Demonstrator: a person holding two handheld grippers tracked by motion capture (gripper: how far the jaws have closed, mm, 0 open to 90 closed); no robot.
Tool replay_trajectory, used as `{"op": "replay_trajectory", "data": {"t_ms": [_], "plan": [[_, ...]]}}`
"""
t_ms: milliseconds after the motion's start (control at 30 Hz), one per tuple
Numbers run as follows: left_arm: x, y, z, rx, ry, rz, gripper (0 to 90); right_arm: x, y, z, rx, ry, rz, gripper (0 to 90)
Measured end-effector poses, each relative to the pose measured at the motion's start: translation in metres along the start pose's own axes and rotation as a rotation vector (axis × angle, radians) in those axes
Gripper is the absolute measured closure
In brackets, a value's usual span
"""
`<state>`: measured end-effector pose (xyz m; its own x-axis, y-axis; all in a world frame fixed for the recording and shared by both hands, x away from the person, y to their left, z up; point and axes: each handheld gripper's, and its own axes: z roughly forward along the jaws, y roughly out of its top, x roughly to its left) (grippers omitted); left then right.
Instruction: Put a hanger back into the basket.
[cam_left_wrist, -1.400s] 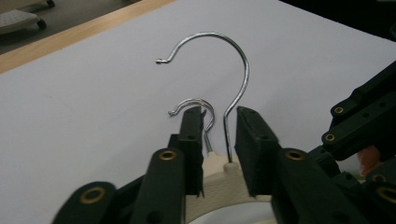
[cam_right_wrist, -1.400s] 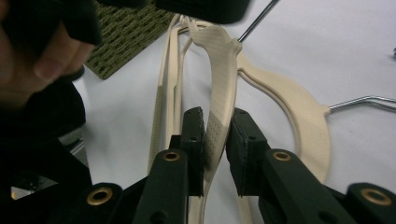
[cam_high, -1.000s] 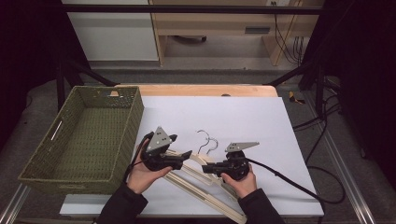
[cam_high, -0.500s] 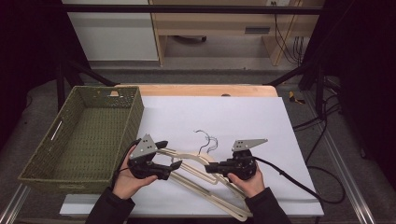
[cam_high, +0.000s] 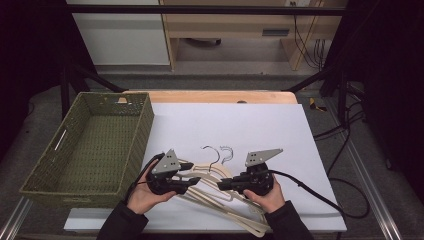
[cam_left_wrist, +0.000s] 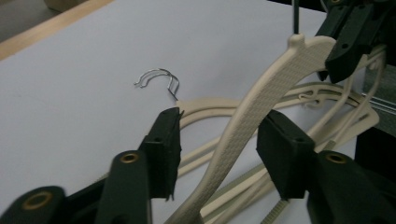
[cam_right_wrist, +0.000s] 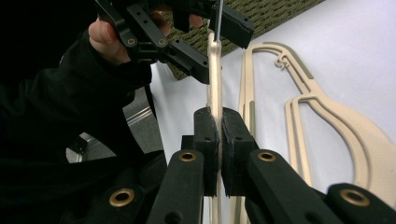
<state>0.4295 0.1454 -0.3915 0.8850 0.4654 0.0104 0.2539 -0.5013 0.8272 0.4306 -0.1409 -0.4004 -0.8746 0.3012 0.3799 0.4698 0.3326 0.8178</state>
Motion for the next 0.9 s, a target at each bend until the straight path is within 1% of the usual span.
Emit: {"op": "replay_trajectory", "data": {"t_ms": [67,100,200,233,300,367,400,433,467,500,533,567,667,700,767,833,867,900], "plan": [[-0.001,0.0,0.001,0.004,-0.004,0.0,57.0,0.0,0.0,0.001,0.003,-0.002,-0.004,86.9],[-0.002,0.0,0.001,0.015,-0.021,0.001,61.2,-0.001,-0.001,0.002,0.004,0.001,-0.002,86.9],[-0.003,0.0,0.001,0.023,-0.023,0.005,63.9,-0.001,-0.001,0.002,0.01,0.003,-0.003,86.9],[-0.004,0.0,0.001,0.03,-0.017,0.017,64.3,-0.001,-0.001,0.002,0.013,0.007,-0.003,86.8],[-0.005,0.001,0.0,0.033,-0.013,0.016,65.1,-0.002,-0.001,0.002,0.012,0.009,-0.007,86.5],[-0.005,0.001,-0.001,0.04,-0.013,0.024,66.2,-0.002,-0.001,0.002,0.01,0.004,-0.013,86.1],[-0.006,0.001,-0.001,0.041,-0.013,0.021,66.9,-0.002,-0.001,0.002,0.009,-0.002,-0.017,85.6],[-0.006,0.001,-0.001,0.041,-0.013,0.021,68.4,-0.002,-0.001,0.001,0.001,-0.022,-0.03,84.4],[-0.006,0.001,-0.002,0.046,-0.034,0.017,70.0,-0.001,-0.001,0.001,-0.002,-0.038,-0.036,83.4],[-0.006,0.001,-0.002,0.044,-0.042,0.015,71.6,-0.002,0.0,0.0,-0.004,-0.052,-0.047,82.2],[-0.006,0.001,-0.002,0.044,-0.042,0.015,73.3,-0.002,0.0,0.0,-0.004,-0.052,-0.047,82.2],[-0.007,0.002,-0.003,0.045,-0.062,0.014,75.1,-0.001,0.0,-0.002,-0.014,-0.086,-0.055,79.1],[-0.008,0.003,-0.003,0.041,-0.068,0.005,77.8,-0.001,0.001,-0.004,-0.037,-0.122,-0.073,73.9],[-0.009,0.003,-0.003,0.04,-0.073,0.003,77.8,-0.001,0.001,-0.004,-0.037,-0.122,-0.073,73.9],[-0.011,0.004,-0.003,0.038,-0.086,-0.007,79.6,-0.001,0.001,-0.004,-0.057,-0.151,-0.09,68.8],[-0.013,0.005,-0.002,0.043,-0.11,-0.007,81.5,-0.001,0.001,-0.003,-0.066,-0.179,-0.104,64.4],[-0.014,0.005,-0.002,0.04,-0.122,-0.01,83.7,-0.001,0.001,-0.003,-0.075,-0.19,-0.099,59.2],[-0.015,0.005,-0.002,0.037,-0.136,-0.011,83.7,-0.001,0.001,-0.003,-0.075,-0.19,-0.099,59.2]]}}
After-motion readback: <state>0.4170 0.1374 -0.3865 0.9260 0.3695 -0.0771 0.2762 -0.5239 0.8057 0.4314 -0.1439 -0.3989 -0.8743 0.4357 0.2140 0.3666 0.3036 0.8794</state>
